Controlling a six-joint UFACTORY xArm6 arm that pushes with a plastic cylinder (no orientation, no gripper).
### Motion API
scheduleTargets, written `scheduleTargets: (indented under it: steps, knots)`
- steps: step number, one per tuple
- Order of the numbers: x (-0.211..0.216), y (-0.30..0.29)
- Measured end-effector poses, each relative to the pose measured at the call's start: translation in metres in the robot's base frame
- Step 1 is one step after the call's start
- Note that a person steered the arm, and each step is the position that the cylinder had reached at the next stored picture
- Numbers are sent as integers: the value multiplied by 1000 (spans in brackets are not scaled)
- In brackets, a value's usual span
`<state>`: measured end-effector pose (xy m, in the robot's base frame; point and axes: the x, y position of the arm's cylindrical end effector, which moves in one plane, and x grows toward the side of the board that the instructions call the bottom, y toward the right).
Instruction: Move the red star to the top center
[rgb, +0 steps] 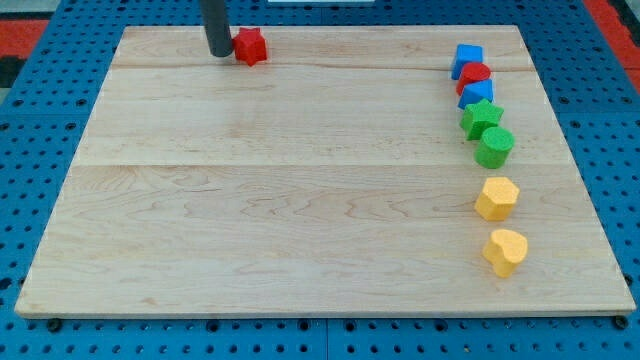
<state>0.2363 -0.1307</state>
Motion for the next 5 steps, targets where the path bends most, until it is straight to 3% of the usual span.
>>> scheduleTargets:
  steps: [1,5]
  knots:
    - [-20,-24]
    - [-1,121]
